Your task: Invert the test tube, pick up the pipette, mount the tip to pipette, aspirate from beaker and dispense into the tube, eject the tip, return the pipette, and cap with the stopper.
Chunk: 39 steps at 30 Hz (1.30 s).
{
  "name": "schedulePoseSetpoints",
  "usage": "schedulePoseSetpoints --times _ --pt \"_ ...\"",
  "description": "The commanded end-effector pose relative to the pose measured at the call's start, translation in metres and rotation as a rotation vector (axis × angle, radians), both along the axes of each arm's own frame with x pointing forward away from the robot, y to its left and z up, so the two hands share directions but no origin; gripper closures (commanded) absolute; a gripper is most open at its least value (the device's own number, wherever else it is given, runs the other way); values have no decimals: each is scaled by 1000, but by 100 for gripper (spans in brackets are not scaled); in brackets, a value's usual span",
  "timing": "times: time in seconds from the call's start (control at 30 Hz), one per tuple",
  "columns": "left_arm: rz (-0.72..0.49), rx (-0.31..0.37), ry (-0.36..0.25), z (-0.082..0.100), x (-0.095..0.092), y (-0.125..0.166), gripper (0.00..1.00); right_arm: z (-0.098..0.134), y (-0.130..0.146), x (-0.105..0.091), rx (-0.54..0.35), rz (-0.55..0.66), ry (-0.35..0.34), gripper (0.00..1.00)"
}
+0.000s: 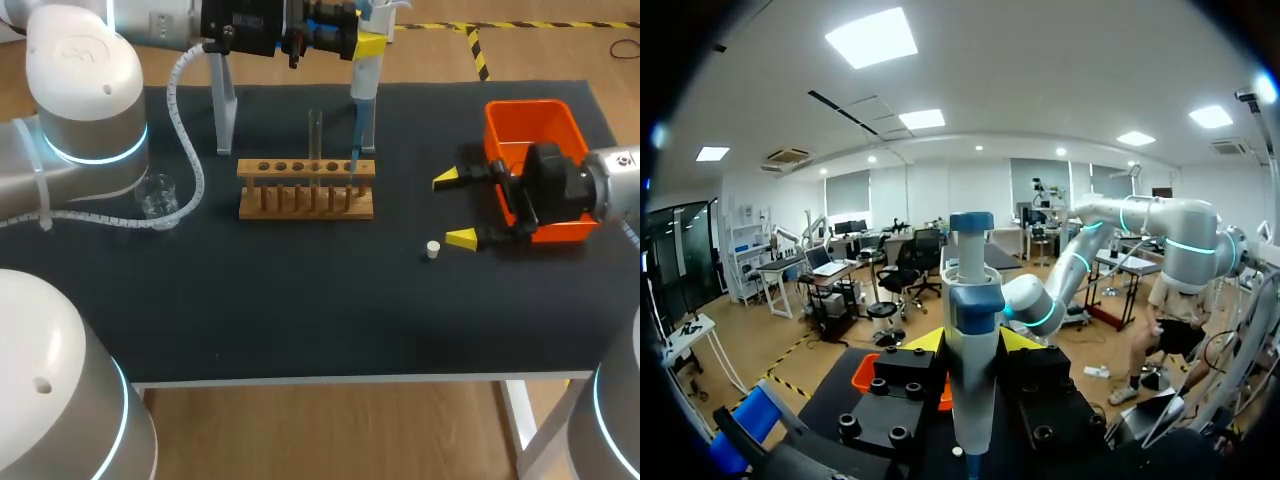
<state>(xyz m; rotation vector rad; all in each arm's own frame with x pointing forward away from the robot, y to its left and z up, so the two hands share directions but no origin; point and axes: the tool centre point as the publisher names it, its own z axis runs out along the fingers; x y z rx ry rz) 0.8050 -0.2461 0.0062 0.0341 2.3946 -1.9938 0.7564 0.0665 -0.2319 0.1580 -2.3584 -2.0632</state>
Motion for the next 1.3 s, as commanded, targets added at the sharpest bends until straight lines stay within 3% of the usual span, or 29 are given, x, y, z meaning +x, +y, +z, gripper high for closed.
schedulePoseSetpoints --times 0.03,0.1,0.47,0.73,0.97,1.3 --pt "-1 -1 -1 0 0 1 100 1 0 -1 -3 -2 -1 0" --pt "18 -2 -4 -1 2 9 100 1 0 -1 -3 -2 -1 0" --pt "225 12 -34 -18 32 119 100 1 0 -1 -3 -2 -1 0" --pt "336 0 -22 -39 49 187 100 1 0 -1 -3 -2 -1 0" --pt "402 -20 -18 -58 60 230 100 1 0 -1 -3 -2 -1 0" --pt "471 -45 -11 -80 69 271 100 1 0 -1 -3 -2 -1 0"
